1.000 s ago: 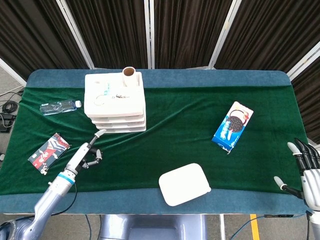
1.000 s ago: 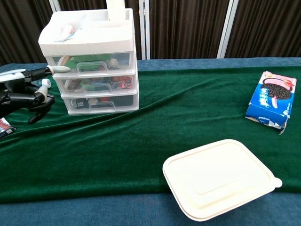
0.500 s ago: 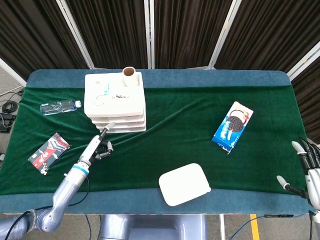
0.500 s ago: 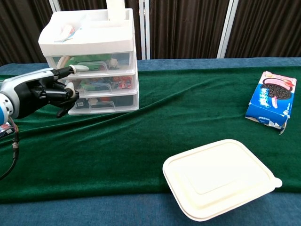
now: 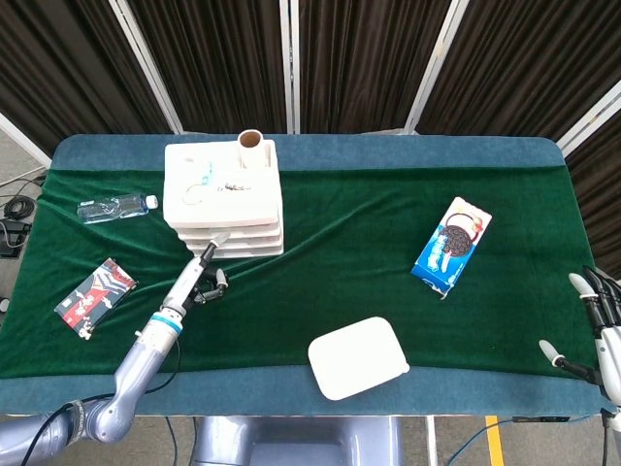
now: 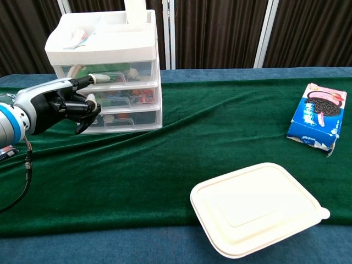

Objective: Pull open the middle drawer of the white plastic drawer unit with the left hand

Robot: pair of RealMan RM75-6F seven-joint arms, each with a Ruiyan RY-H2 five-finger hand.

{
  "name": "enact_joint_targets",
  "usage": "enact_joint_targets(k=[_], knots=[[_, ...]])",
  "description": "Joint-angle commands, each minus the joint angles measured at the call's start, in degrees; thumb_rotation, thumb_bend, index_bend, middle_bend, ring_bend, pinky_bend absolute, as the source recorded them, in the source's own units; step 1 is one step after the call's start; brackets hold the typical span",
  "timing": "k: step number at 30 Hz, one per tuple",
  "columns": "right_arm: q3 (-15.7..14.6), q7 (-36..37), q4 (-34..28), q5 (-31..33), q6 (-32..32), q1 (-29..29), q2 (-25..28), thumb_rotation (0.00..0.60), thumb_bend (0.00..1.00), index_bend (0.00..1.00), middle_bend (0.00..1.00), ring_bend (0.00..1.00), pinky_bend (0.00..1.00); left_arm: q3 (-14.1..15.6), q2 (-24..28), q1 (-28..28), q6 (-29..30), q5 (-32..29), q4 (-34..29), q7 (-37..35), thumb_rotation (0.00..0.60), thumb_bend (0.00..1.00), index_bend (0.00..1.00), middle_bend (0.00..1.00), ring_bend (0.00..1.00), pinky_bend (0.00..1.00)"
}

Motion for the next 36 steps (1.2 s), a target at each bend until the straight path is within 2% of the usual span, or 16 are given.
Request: enact_joint_targets(k=[1,21,36], knots=[[0.02,0.07,0.02,0.04,-0.05,0.02,0.0,0.6,0.08,0.06,0.0,0.0,0.0,-0.25,-0.31,-0.37,-0.59,-0.63,0.42,0.4,0.6,0.95,0.0,0.83,0.7,0.75],[0.14,0.71,0.33,0.29,-0.33,0.1,0.02,0.6,0.08,0.06,0.0,0.0,0.0,-2.09,-2.87,-2.47,-1.9,-4.51,2.01,3.73,0.6,0.95,0.0,0.83,0.7,0.75],[0.09,0.35,0.27,0.13,-0.36,0.13,-0.08,0.6,0.08,0.06,0.0,0.0,0.0,-2.56,-1.82,-3.13,-3.2,-5.66,0.69,5.19,0.6,0.95,0.0,0.83,0.7,0.75]])
